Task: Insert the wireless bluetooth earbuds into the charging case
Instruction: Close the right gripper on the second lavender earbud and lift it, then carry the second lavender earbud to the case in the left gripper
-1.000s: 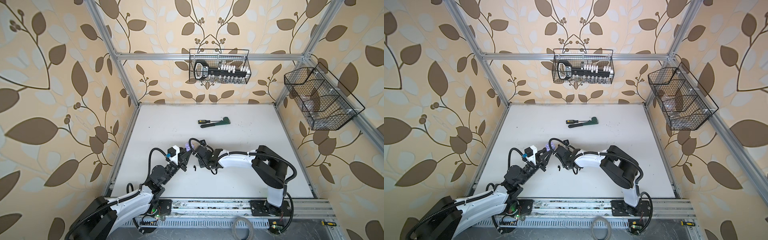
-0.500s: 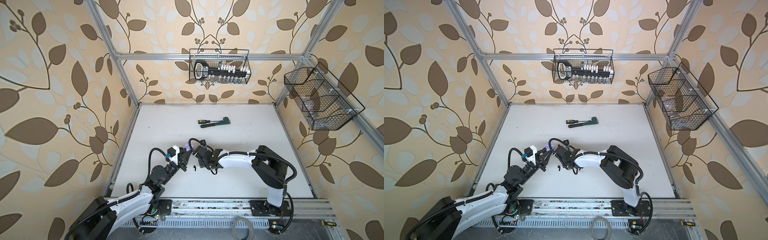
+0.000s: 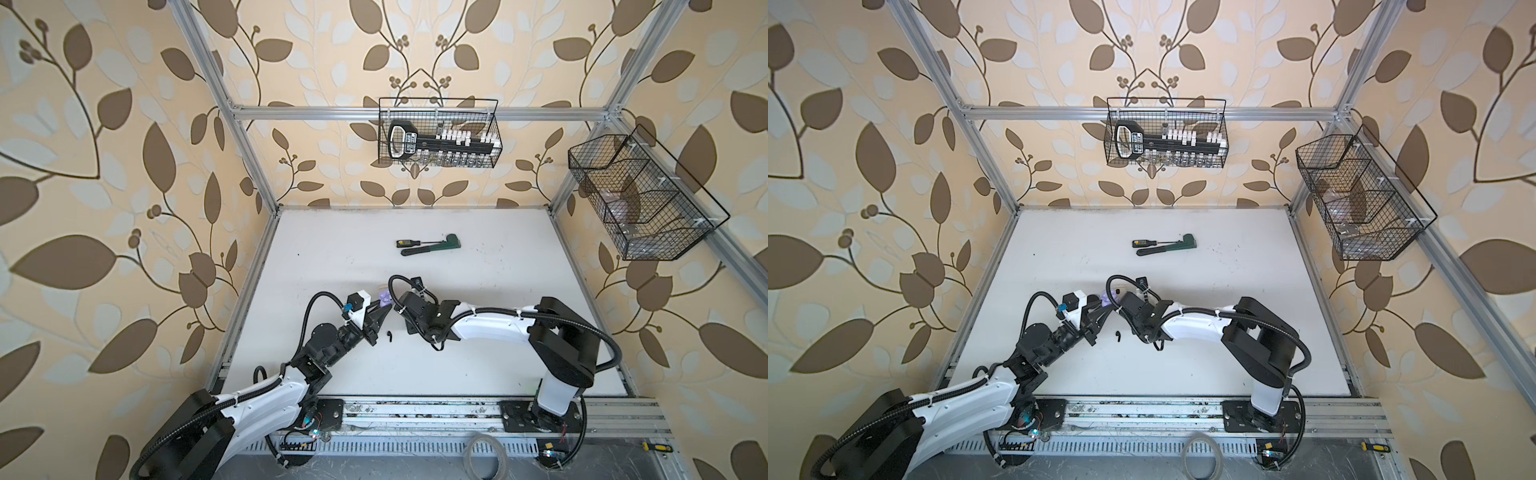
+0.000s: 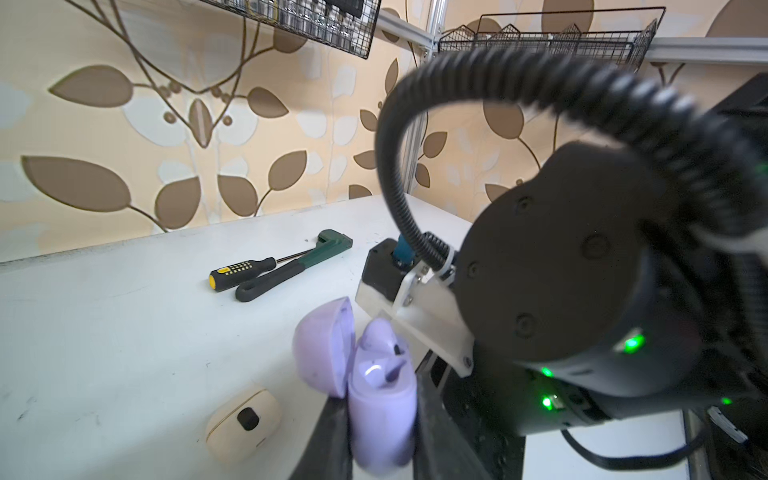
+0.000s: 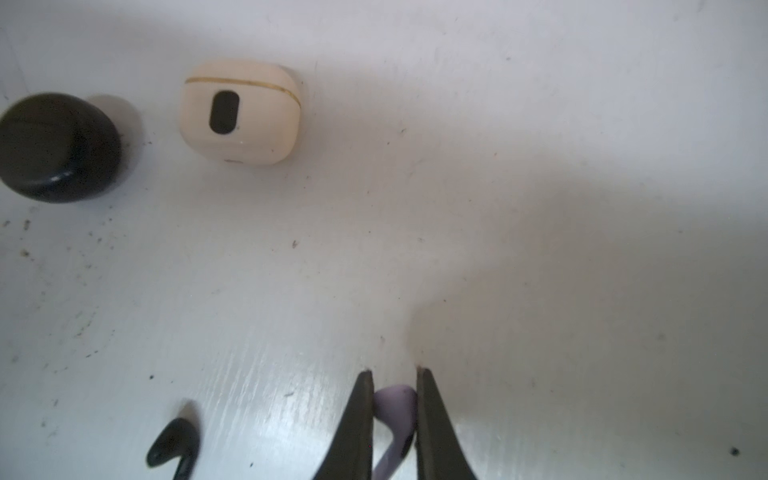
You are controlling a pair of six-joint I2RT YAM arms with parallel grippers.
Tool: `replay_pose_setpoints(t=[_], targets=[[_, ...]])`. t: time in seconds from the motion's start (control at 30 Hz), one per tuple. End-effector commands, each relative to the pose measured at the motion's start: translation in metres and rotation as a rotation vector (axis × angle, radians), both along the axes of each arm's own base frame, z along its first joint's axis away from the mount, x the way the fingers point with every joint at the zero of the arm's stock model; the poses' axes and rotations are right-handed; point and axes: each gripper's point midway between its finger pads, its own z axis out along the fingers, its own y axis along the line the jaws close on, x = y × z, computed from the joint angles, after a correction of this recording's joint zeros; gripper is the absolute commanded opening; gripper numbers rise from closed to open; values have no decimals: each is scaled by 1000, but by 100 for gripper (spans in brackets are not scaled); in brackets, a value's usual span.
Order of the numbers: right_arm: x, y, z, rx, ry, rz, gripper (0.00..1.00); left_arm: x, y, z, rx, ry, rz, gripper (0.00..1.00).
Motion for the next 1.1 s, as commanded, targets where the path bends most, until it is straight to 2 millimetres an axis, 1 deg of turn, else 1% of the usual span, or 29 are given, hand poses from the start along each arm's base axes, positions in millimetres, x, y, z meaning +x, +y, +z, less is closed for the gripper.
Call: replay_pose_setpoints(t=[0.0, 0.17, 0.3, 0.47, 0.6, 0.7, 0.87, 0.97, 1.07], targets=[[5, -20, 16, -1, -64, -63, 15, 5, -12, 10, 11, -9, -46, 0], [5, -35, 34, 16, -109, -94, 15, 13, -28, -6, 54, 77, -89, 0], [5, -39, 49, 20, -147, -108, 15, 14, -40, -12, 63, 107, -145, 0], [4, -41, 76, 28, -211, -124, 15, 14, -48, -19, 82, 147, -183, 0], [1, -43, 100, 47, -264, -138, 15, 14, -50, -19, 82, 147, -197, 0], [-4, -41, 123, 88, -320, -138, 15, 12, -52, -19, 81, 148, -208, 0], [-18, -28, 159, 173, -414, -111, 15, 6, -60, -15, 75, 144, -272, 0], [-24, -20, 172, 198, -453, -100, 15, 0, -66, -12, 66, 139, -325, 0], [-25, -13, 177, 210, -468, -94, 15, -7, -71, -7, 52, 121, -382, 0]])
